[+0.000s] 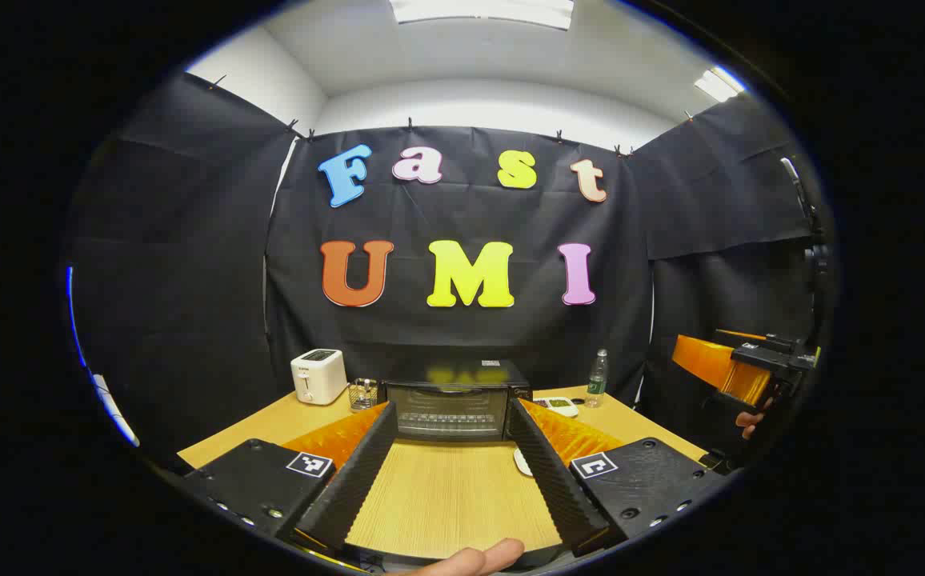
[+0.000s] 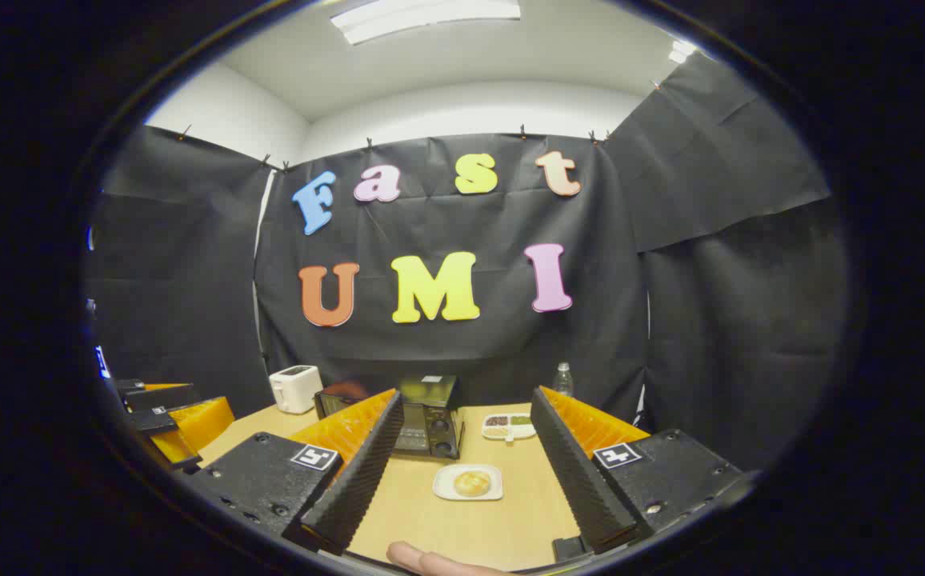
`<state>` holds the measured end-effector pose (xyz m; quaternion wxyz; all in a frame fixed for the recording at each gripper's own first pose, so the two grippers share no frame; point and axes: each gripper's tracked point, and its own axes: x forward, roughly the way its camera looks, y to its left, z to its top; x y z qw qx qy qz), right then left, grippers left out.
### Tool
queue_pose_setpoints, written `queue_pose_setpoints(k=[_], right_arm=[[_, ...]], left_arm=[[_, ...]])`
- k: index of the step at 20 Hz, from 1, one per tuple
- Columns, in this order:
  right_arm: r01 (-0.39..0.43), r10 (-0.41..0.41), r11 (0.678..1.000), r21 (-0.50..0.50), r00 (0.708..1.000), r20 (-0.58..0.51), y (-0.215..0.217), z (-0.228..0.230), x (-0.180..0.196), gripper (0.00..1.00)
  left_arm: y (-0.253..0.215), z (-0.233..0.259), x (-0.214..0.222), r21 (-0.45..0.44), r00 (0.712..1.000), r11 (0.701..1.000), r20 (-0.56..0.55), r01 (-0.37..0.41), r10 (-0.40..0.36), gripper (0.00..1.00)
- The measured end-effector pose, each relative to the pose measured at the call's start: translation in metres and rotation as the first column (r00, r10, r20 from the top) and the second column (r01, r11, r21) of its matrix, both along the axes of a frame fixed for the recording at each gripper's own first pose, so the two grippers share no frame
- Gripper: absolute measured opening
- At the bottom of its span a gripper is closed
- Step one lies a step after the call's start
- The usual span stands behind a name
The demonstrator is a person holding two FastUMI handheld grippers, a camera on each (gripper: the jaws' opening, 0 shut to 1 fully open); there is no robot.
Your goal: Open the electric oven with the left hand, put the food in, and close the electric oven.
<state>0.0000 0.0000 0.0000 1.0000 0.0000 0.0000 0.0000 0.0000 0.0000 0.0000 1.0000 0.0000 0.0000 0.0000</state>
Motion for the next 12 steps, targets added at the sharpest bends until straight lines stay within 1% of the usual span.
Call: queue_pose_setpoints(k=[12], right_arm=[[-0.027,0.027,1.0,0.013,1.0,0.014,-0.0013,-0.0012,-0.0067,0.98]], left_arm=[[-0.0065,-0.0048,-0.0005,0.004,1.0,1.0,0.001,0.012,-0.012,0.93]])
